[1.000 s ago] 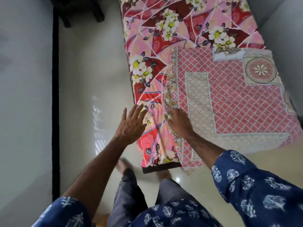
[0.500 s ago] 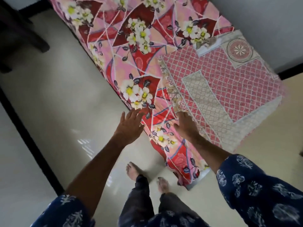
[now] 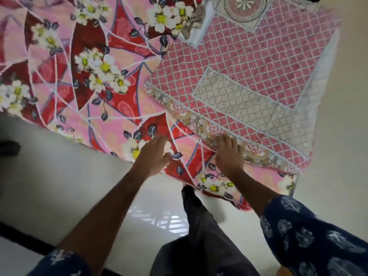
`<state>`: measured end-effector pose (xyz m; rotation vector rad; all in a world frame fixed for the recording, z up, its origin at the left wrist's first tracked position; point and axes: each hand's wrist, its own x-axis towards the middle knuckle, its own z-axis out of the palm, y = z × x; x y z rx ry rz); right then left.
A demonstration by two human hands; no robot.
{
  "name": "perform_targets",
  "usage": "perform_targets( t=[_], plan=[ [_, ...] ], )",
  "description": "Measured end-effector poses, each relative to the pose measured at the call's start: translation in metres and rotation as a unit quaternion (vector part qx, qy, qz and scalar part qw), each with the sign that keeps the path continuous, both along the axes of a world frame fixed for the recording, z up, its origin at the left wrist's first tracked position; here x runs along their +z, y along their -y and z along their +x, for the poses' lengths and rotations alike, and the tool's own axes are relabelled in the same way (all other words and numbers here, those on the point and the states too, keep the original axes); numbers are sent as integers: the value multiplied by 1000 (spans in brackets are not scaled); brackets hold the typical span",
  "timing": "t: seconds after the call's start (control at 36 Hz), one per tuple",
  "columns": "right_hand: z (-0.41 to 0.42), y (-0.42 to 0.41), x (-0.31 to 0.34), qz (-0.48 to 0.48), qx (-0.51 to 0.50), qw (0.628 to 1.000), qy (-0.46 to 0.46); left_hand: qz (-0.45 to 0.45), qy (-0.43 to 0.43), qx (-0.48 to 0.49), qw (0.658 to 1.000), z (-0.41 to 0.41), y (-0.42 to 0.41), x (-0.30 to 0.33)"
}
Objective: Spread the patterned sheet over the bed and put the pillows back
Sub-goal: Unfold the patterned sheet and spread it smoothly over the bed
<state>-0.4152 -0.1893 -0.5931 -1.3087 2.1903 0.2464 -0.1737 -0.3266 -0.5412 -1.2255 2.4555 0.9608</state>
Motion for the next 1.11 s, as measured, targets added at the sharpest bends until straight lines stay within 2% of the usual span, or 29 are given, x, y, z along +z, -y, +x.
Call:
perform_targets(
  t=[0.14,0.25,0.33,0.39,0.47,0.56,0.64,0.69,0.72,0.81,0.86,0.92,0.97,1.03,1.06,1.11],
  plan=[
    [-9,5,-22,-22,5,999,-44,3,-33,104,994,-22,89,-29],
    [-18,8,-32,-120,-23,992,-43,-52,-25,176,983,-41,151,-49],
    [-30,7,-43,-187,-56,981,-20,-44,-8,201,979,-63,185,-56],
    [-39,8,-46,-214,-74,974,28,2,-4,220,975,-76,199,-58],
    [-52,16,-39,-229,-160,956,95,44,-20,243,969,-86,213,-65],
    [-72,25,-37,-199,-254,936,138,82,-31,284,955,-86,219,-67],
    [-94,35,-42,-178,-326,910,183,150,-86,314,934,-83,223,-67],
    [-103,41,-41,-176,-377,884,214,175,-112,303,930,-81,224,-60],
    [-106,43,-39,-170,-387,882,209,190,-135,298,926,-80,224,-53],
    [-103,45,-33,-193,-345,913,101,246,-209,290,901,-77,230,-44],
    [-94,47,-30,-231,-262,937,-9,278,-246,270,888,-79,229,-40],
    [-75,52,-27,-221,-157,958,-92,286,-274,235,888,-87,225,-35],
    [-49,57,-25,-232,-60,967,-87,286,-275,175,901,-93,223,-35],
    [-22,63,-28,-236,5,970,-66,244,-260,102,929,-94,224,-38],
    [-12,66,-31,-224,10,973,-61,213,-248,67,943,-94,225,-39],
    [-4,75,-37,-206,-49,976,-54,146,-200,5,969,-94,227,-42]
  ],
)
